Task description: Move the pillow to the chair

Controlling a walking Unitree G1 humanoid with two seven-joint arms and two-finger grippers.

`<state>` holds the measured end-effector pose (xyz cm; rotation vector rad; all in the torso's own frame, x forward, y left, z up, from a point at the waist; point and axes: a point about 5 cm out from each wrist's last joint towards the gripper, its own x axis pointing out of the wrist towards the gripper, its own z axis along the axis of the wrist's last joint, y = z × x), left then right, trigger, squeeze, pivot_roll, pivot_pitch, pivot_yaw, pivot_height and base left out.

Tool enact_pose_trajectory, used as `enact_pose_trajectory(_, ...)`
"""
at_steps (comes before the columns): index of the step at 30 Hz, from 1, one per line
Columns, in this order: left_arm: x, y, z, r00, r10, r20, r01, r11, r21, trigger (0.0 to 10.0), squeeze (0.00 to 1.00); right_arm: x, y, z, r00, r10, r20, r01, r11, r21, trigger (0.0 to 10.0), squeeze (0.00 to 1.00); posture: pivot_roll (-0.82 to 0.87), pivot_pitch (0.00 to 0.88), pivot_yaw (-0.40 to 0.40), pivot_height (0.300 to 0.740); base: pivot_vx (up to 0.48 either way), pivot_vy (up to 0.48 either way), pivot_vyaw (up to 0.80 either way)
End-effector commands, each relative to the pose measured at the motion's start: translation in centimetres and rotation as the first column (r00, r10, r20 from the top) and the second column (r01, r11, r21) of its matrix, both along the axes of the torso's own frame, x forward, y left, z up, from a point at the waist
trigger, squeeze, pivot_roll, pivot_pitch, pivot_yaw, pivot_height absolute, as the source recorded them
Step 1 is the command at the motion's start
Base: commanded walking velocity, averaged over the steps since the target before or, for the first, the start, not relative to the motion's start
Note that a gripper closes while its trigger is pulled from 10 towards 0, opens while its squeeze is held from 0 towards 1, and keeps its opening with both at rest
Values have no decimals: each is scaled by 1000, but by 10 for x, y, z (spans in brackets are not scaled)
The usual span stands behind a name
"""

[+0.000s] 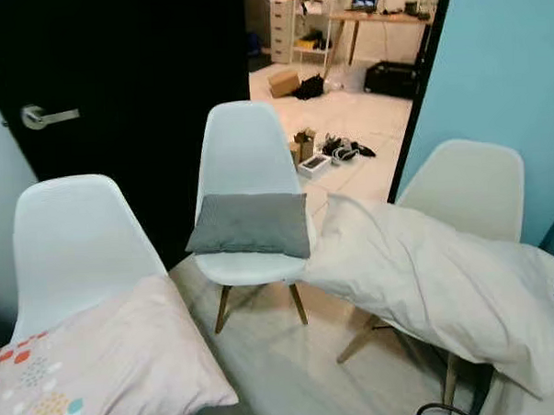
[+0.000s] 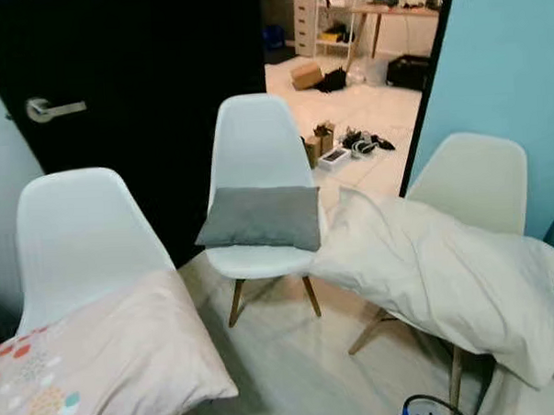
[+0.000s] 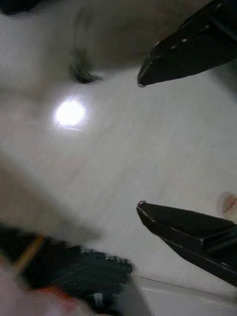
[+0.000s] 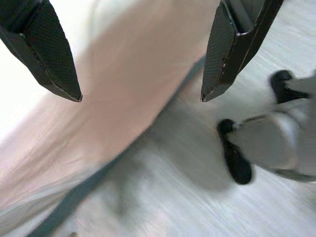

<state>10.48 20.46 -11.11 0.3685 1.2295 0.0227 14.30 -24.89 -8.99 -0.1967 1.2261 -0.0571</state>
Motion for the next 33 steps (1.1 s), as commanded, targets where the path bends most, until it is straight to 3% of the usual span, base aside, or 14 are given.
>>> enact_pose_trajectory(1, 2, 0, 1, 1000, -21, 1, 20, 1000, 1, 10000, 0, -3, 3, -2, 1000, 16, -16, -16, 1000, 0, 10000, 0, -135, 0, 2, 740, 0, 0, -494)
enact_pose_trajectory(33, 2, -3, 0, 998, -66, -10, 66, 998, 0, 10000, 0, -8, 24, -9, 998, 49, -29, -48, 999, 24, 10000, 0, -132, 0, 0, 740, 0, 0, -493)
